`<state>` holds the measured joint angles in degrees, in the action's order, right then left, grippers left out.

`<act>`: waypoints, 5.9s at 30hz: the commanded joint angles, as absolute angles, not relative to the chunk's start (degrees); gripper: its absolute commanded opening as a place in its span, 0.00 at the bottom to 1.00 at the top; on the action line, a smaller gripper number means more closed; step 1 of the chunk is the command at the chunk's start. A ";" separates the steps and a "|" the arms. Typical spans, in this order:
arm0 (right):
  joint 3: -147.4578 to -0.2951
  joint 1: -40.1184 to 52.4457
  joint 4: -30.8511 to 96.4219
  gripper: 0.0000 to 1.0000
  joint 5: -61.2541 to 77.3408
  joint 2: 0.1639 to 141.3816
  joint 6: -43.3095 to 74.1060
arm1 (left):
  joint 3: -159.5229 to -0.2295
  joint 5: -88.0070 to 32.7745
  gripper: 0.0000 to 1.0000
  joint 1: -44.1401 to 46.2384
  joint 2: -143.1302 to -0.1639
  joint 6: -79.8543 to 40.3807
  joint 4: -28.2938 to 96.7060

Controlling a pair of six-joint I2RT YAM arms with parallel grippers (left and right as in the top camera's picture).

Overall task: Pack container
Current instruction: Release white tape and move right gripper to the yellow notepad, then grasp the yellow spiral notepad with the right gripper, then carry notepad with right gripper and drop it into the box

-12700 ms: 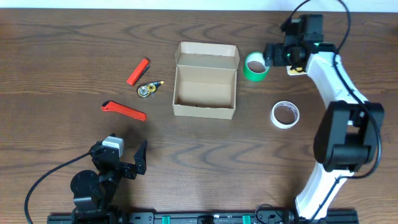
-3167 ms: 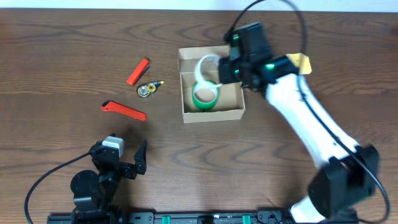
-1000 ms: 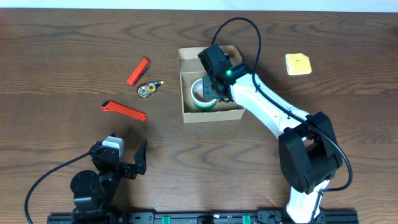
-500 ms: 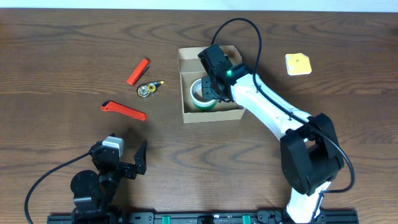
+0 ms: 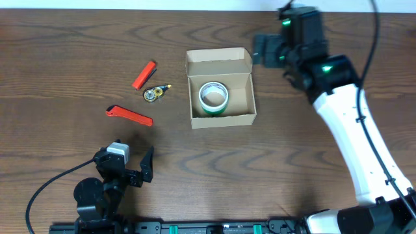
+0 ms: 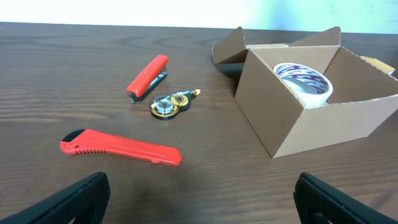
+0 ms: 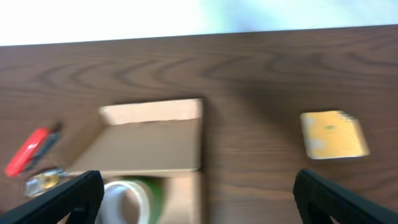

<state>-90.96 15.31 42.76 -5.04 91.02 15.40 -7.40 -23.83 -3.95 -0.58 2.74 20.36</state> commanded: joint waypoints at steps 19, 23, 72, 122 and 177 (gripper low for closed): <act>-90.13 6.59 52.66 0.99 -9.41 97.36 37.89 | -6.22 -24.45 0.96 -3.73 -0.30 1.91 20.56; -90.87 3.49 52.01 0.99 -7.75 102.61 36.03 | -6.22 -24.45 0.95 -3.73 -0.30 1.91 20.56; -104.12 -6.46 32.10 0.99 -5.52 135.76 3.55 | -6.22 -24.45 0.95 -3.73 -0.30 1.91 20.56; -117.47 -6.52 48.99 0.69 4.97 126.54 5.30 | -6.22 -24.45 0.95 -3.73 -0.30 1.91 20.56; -118.32 33.98 66.87 0.65 -4.25 126.67 29.47 | -6.22 -24.45 0.95 -3.73 -0.30 1.91 20.56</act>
<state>-117.67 33.30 66.67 -3.31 125.49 27.62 -7.40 -23.83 -3.95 -0.58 2.74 20.36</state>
